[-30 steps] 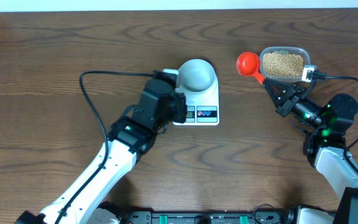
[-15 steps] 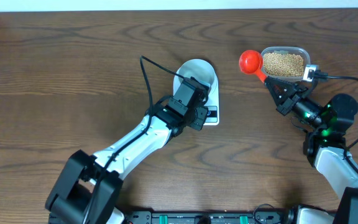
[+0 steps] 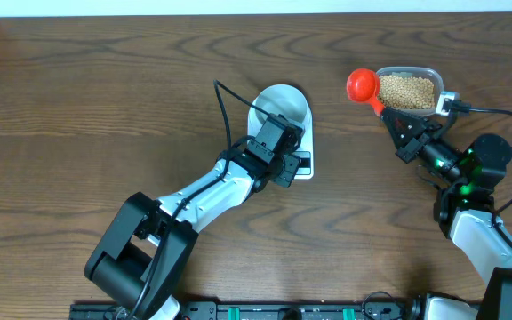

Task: Scoop item into bowl and weigh 50g on scale
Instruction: 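Reach the left gripper to the scale's button panel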

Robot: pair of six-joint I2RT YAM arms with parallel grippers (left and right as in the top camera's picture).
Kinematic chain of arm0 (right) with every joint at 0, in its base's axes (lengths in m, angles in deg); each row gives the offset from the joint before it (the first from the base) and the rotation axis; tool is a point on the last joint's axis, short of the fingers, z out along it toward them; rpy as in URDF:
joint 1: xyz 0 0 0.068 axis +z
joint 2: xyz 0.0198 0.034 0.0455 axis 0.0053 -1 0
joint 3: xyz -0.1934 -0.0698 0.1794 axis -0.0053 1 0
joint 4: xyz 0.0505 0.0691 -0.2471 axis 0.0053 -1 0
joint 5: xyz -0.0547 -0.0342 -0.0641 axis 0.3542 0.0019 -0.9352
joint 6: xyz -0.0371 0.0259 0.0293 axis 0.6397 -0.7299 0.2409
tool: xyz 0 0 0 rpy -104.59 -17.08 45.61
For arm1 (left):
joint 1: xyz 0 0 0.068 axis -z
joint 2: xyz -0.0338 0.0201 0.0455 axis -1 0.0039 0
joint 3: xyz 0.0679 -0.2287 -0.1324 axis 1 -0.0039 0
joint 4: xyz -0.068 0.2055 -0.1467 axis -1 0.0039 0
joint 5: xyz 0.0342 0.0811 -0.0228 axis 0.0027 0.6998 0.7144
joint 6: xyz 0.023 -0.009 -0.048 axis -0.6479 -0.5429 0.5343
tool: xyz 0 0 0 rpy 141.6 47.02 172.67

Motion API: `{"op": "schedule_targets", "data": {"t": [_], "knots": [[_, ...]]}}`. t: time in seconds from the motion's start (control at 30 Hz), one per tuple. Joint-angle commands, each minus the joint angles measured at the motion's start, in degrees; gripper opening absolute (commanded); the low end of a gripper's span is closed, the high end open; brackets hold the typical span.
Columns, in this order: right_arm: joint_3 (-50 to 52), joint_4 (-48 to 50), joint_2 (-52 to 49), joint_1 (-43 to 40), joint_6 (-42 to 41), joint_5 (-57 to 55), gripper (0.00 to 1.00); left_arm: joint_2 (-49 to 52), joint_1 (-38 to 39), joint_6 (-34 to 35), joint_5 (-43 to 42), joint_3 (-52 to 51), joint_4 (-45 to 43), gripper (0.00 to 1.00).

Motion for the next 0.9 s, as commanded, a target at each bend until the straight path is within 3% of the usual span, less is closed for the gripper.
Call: {"op": "schedule_targets", "data": {"t": [0.0,0.87], "knots": [[-0.61,0.11,-0.02,-0.28,1.09,-1.44,0.01,1.11,-0.11,-1.99,0.31,1.7,-1.05,0.07],[-0.61,-0.31,-0.02,-0.28,1.09,-2.05,0.01,4.09,-0.92,-2.23,0.74,1.7,-3.54,0.07]]}}
